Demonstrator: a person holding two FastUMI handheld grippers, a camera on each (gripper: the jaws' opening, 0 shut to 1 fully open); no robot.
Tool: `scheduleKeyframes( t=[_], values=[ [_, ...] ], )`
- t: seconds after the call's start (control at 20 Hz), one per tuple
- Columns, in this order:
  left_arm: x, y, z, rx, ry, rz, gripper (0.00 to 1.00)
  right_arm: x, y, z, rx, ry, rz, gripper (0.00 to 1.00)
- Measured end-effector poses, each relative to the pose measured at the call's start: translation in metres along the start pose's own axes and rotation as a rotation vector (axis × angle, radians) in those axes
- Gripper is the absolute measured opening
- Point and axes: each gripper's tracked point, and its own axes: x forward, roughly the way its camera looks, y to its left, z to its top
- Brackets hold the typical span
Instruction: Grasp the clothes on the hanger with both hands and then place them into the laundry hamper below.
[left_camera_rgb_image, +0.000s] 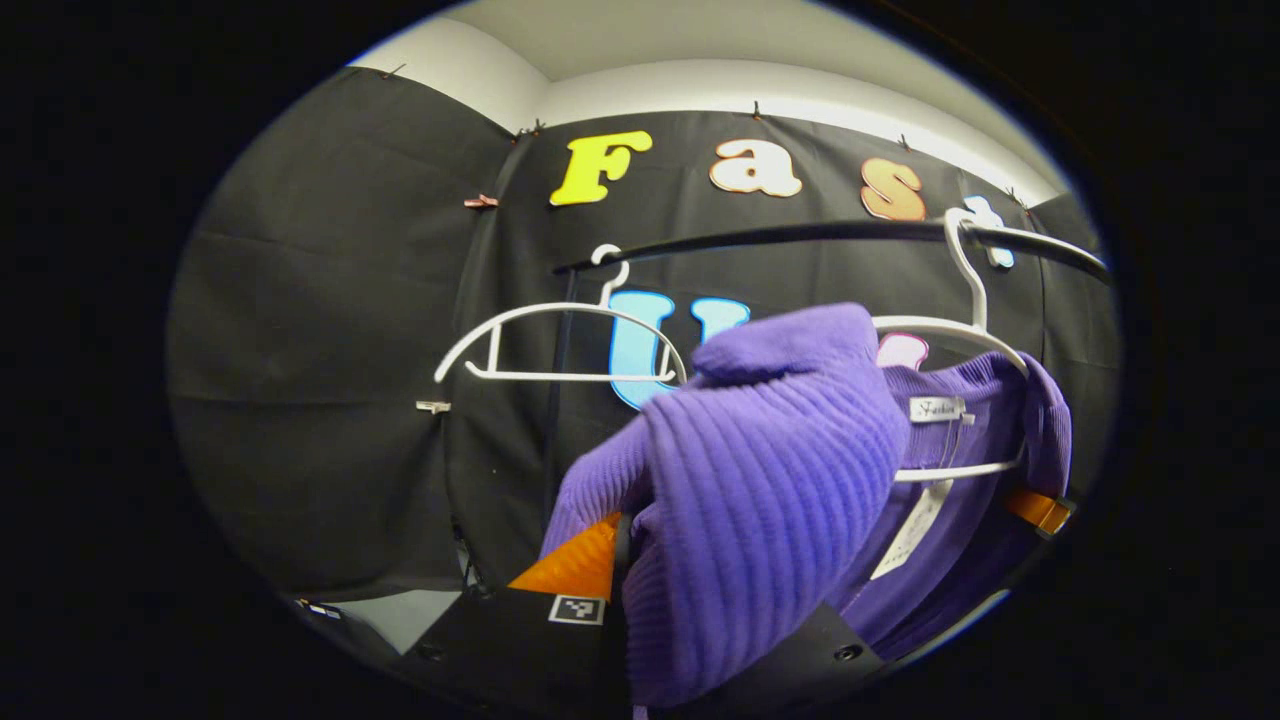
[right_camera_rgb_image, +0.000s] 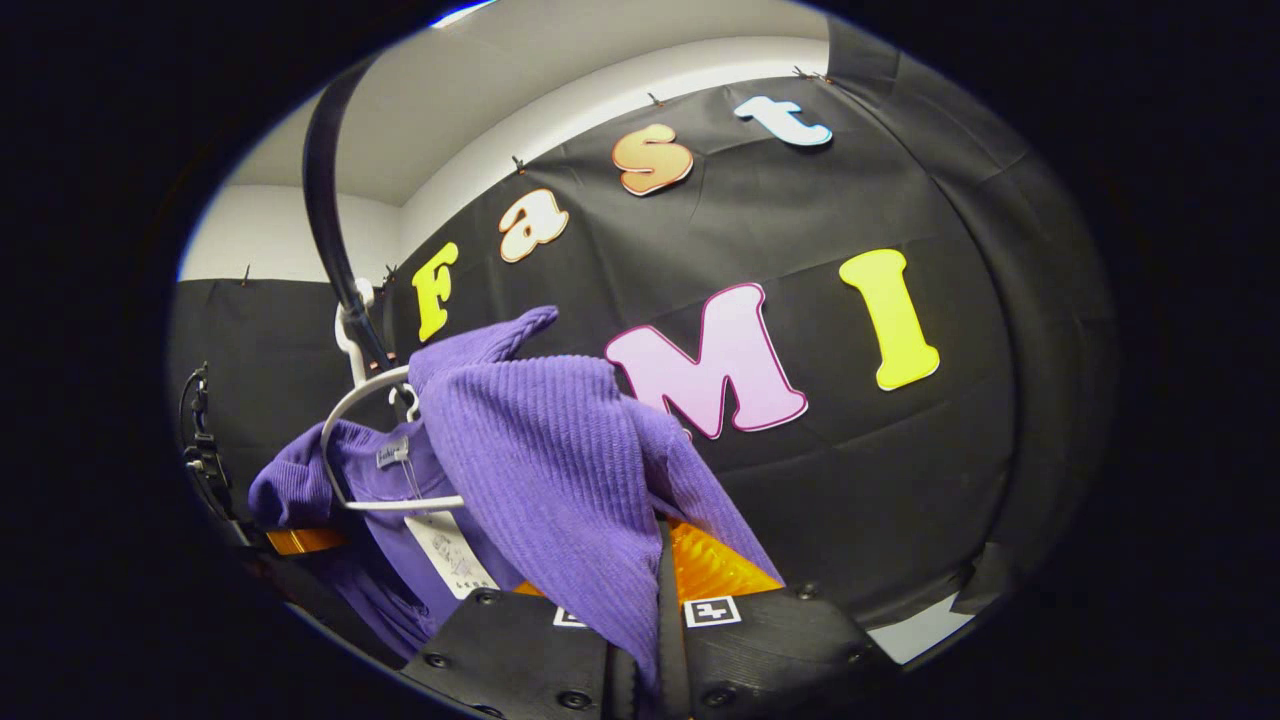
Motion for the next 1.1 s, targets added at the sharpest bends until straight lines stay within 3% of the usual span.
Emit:
scheduleKeyframes(
  t=[0.1,0.45,0.75,1.0,1.1],
  values=[
    [-0.002,0.009,0.013,0.009,-0.03,0.02,0.11,0.0,-0.007,0.021,0.0,-0.061,0.007,0.17],
    [-0.002,0.032,0.057,0.049,-0.142,0.075,0.11,0.0,-0.011,0.044,0.067,-0.099,0.056,0.17],
    [0.015,0.045,0.091,0.103,-0.204,0.085,0.11,-0.005,-0.01,0.037,0.049,-0.065,0.092,0.17],
    [0.049,0.056,0.132,0.089,-0.284,0.093,0.11,-0.006,-0.004,0.03,0.015,-0.034,0.114,0.17],
    [0.066,0.056,0.126,0.09,-0.256,0.077,0.11,-0.004,-0.005,0.025,0.029,-0.027,0.117,0.17]
  ],
)
